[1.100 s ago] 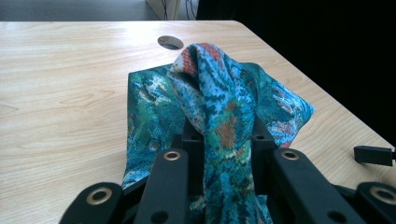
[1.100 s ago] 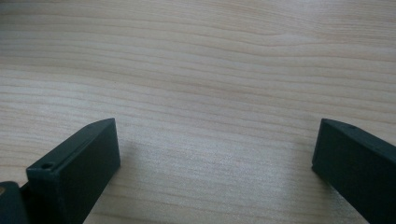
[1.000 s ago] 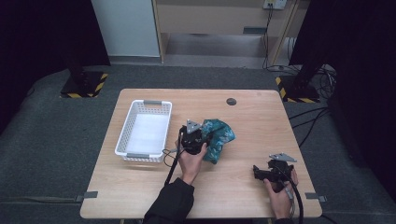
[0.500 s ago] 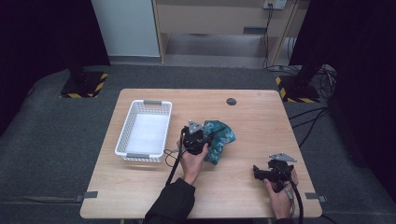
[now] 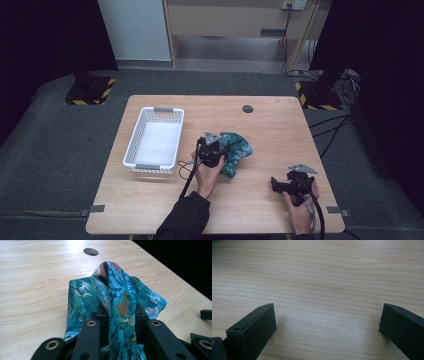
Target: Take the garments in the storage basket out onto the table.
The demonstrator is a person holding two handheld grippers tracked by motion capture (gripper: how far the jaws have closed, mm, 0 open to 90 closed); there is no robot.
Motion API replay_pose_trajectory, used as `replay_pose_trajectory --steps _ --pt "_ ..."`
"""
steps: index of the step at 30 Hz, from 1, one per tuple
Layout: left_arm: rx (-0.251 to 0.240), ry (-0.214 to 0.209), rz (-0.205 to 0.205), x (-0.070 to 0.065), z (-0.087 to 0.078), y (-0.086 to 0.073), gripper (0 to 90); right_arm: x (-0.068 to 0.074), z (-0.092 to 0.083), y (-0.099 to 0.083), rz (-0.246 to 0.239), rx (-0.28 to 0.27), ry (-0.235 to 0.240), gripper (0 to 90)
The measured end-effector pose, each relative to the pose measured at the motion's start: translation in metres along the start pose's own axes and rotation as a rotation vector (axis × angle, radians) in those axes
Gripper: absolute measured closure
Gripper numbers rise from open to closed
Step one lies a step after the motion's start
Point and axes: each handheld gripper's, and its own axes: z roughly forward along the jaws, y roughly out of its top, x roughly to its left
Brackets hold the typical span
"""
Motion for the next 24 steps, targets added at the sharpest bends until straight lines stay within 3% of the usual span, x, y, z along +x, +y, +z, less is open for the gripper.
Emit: replay_pose_trajectory --steps 12,24 --pt "0.034 0.007 -0.002 0.001 0.008 -0.005 67.9 0.0 0.0 0.0 0.0 0.0 0.0 0.8" --pt "0.09 0.024 -0.001 0.003 0.013 -0.008 50.9 0.0 0.0 0.0 0.0 0.0 0.0 0.9"
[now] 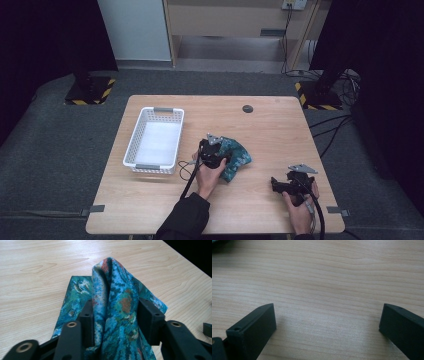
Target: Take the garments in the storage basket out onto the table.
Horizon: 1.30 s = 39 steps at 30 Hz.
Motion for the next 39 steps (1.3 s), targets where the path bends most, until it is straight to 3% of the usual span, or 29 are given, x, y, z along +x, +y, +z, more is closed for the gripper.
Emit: replay_pose_trajectory --steps 19,39 --pt "0.033 0.002 0.003 0.0031 0.0008 -0.0041 26.7 0.0 0.0 0.0 0.0 0.0 0.0 0.8" --pt "0.032 0.004 0.009 0.0082 -0.0048 -0.0065 14.8 0.0 0.0 0.0 0.0 0.0 0.0 0.8"
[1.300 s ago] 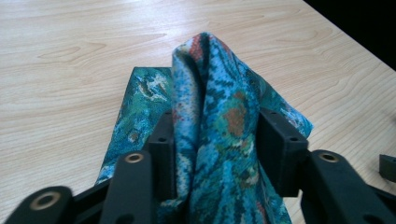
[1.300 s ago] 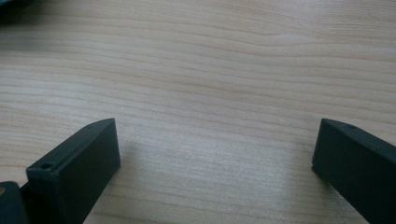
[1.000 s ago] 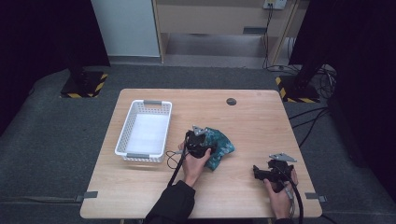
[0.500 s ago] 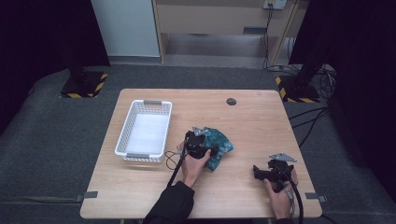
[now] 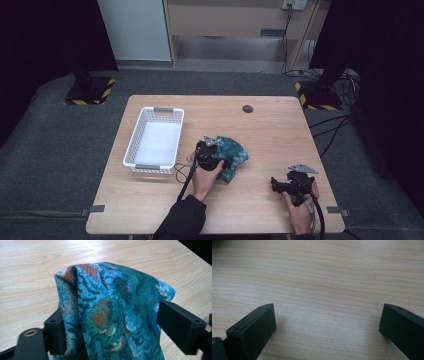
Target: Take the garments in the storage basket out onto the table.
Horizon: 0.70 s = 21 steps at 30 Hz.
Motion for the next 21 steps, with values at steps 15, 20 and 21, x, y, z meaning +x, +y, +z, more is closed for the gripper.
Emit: replay_pose_trajectory --steps 15,20,21 --pt "-0.03 0.026 0.026 0.001 -0.01 -0.002 11.5 0.0 0.0 0.0 0.0 0.0 0.0 0.8" --pt "-0.04 0.029 0.029 0.001 -0.011 -0.002 11.4 0.0 0.0 0.0 0.0 0.0 0.0 0.8" --pt "-0.041 0.028 0.029 0.001 -0.012 -0.002 11.4 0.0 0.0 0.0 0.0 0.0 0.0 0.8"
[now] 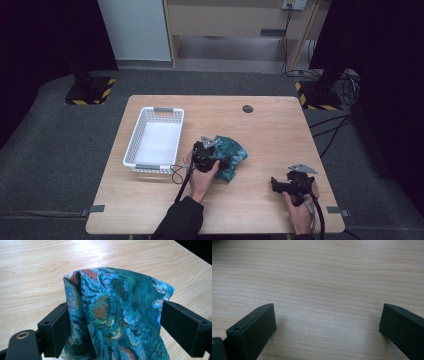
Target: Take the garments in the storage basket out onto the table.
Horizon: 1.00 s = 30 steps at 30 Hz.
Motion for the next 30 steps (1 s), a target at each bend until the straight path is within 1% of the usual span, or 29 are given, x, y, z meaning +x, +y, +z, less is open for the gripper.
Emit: replay_pose_trajectory --steps 12,18,25,30 --pt "-0.024 -0.019 -0.006 0.0 -0.006 0.0 11.5 0.0 0.0 0.0 0.0 0.0 0.0 0.8" --pt "-0.045 -0.024 -0.01 0.001 -0.011 0.0 11.6 0.0 0.0 0.0 0.0 0.0 0.0 0.9" --pt "-0.051 -0.027 0.004 0.0 -0.015 0.0 11.6 0.0 0.0 0.0 0.0 0.0 0.0 0.8" --pt "-0.056 -0.031 0.004 -0.001 -0.016 0.0 11.6 0.0 0.0 0.0 0.0 0.0 0.0 0.8"
